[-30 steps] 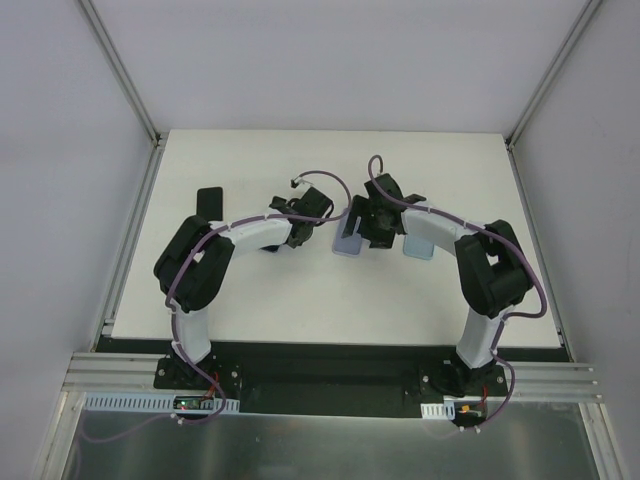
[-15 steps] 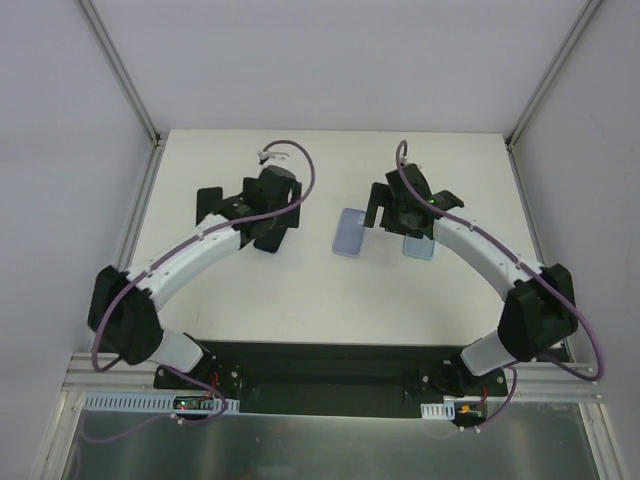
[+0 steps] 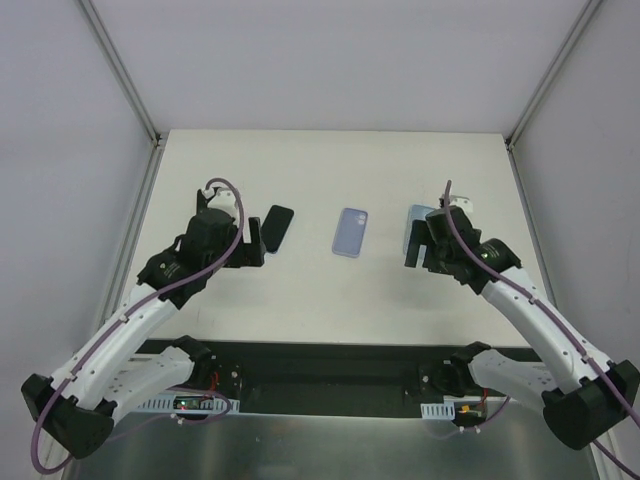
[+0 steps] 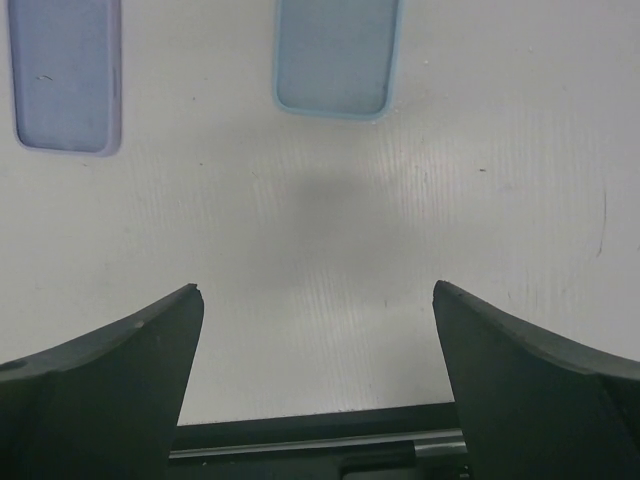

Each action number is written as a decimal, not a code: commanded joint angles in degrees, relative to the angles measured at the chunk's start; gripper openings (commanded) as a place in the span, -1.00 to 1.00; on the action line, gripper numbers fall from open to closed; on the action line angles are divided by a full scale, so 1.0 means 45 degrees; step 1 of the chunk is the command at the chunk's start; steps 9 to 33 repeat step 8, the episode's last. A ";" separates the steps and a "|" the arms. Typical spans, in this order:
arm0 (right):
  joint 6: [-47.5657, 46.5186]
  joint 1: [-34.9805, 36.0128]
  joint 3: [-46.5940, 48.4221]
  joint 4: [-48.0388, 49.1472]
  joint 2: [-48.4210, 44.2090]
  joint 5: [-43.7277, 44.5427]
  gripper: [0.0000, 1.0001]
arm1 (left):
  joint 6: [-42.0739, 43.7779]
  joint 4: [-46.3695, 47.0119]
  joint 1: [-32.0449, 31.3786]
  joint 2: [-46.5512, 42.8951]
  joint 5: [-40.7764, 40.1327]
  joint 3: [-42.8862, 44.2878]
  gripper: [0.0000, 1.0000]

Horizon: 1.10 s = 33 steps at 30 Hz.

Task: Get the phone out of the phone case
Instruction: Reset both arms

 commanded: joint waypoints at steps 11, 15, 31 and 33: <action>0.0127 -0.0021 -0.0172 -0.1167 -0.1583 0.0866 0.99 | -0.0754 -0.1063 0.0064 -0.1167 0.0316 -0.0578 0.69; 0.0127 -0.0021 -0.0172 -0.1167 -0.1583 0.0866 0.99 | -0.0754 -0.1063 0.0064 -0.1167 0.0316 -0.0578 0.69; 0.0127 -0.0021 -0.0172 -0.1167 -0.1583 0.0866 0.99 | -0.0754 -0.1063 0.0064 -0.1167 0.0316 -0.0578 0.69; 0.0127 -0.0021 -0.0172 -0.1167 -0.1583 0.0866 0.99 | -0.0754 -0.1063 0.0064 -0.1167 0.0316 -0.0578 0.69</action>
